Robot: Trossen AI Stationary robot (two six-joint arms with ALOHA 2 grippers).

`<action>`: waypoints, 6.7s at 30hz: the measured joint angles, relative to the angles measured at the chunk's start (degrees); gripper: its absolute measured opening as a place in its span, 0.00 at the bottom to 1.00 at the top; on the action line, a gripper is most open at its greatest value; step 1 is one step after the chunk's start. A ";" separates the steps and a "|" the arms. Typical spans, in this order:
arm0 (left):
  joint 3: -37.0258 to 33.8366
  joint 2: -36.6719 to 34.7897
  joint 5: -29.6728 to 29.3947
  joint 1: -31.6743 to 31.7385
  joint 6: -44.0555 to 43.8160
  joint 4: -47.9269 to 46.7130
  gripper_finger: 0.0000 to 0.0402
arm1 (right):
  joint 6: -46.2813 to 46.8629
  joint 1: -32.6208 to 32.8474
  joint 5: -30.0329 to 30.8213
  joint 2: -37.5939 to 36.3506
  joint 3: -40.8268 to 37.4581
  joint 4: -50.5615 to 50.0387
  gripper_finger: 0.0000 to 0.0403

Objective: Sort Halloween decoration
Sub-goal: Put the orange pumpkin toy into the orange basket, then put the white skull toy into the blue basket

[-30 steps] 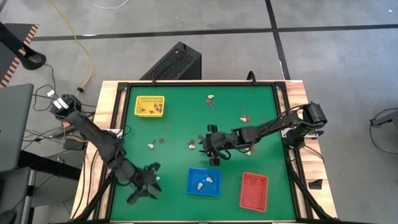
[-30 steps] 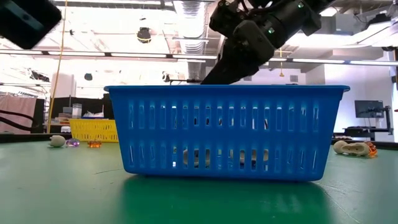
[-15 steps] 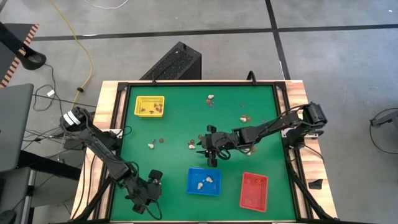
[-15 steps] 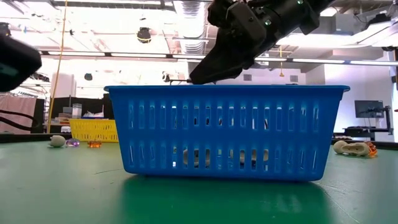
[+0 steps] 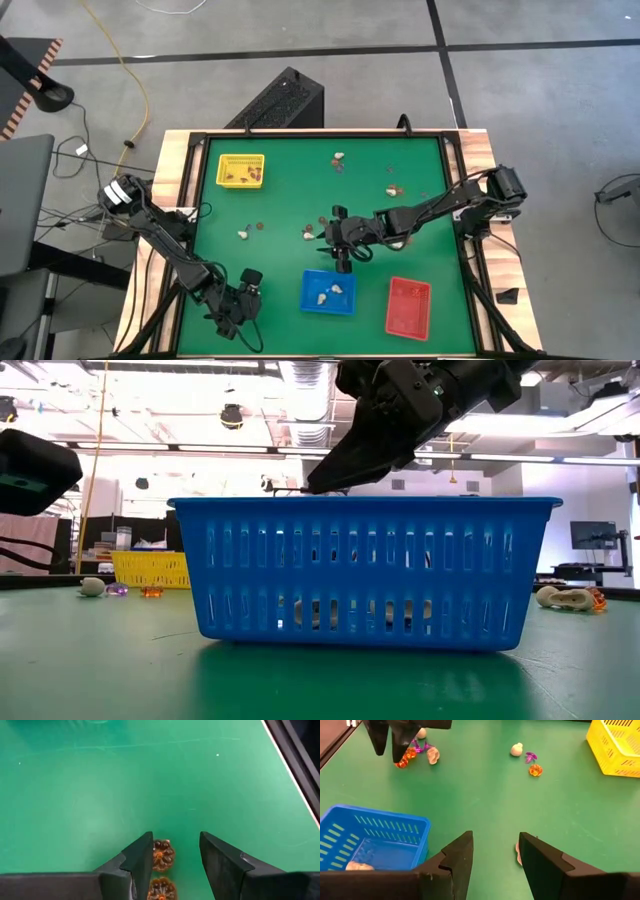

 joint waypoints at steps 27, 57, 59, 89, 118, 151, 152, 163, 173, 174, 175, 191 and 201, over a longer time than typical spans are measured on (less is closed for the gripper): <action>0.09 3.21 -1.71 -0.04 0.42 -2.13 0.32 | 1.31 0.00 0.00 -2.31 0.00 -6.31 0.47; 4.24 3.11 3.34 16.56 35.43 34.58 0.24 | 16.99 20.02 18.55 -25.81 0.00 -35.15 0.47; 4.27 4.69 7.22 19.58 36.81 40.60 0.24 | 16.40 20.41 20.60 -26.05 0.00 -35.22 0.47; 74.93 56.13 15.46 28.89 35.76 21.74 0.24 | 25.05 20.35 36.26 -32.98 -0.02 -48.58 0.47; 63.57 22.94 -21.16 28.27 36.42 -43.89 0.55 | 25.05 18.78 36.81 -25.50 -0.02 -50.78 0.47; -16.70 -40.96 -2.82 29.32 33.51 38.33 0.55 | 52.35 -0.96 -0.37 -8.55 -0.04 -64.70 0.47; -16.70 -40.92 -2.81 29.27 33.48 38.23 0.55 | 52.48 -1.21 -0.89 -7.94 -0.04 -64.90 0.47; -16.70 -40.89 -2.85 29.24 32.41 37.30 0.55 | 43.97 -2.96 -3.32 -5.51 -0.04 -64.99 0.47; -16.70 -40.87 -2.92 29.24 31.44 35.55 0.55 | 39.45 -6.05 -6.38 -5.53 -2.07 -64.49 0.47; -16.70 -40.87 -2.92 29.24 31.43 35.57 0.55 | 39.04 -6.44 -6.75 -5.53 -2.79 -63.89 0.47; -16.70 -40.87 -2.94 29.24 31.43 35.55 0.55 | 38.88 -6.88 -7.31 -5.53 -3.54 -63.34 0.47; -16.70 -40.87 -3.40 29.24 30.86 34.32 0.55 | 39.39 -7.54 -9.35 -5.73 -9.49 -57.51 0.47; -16.70 -40.87 -3.40 29.24 30.82 34.11 0.55 | 37.81 -7.54 -9.24 -5.75 -9.53 -56.84 0.47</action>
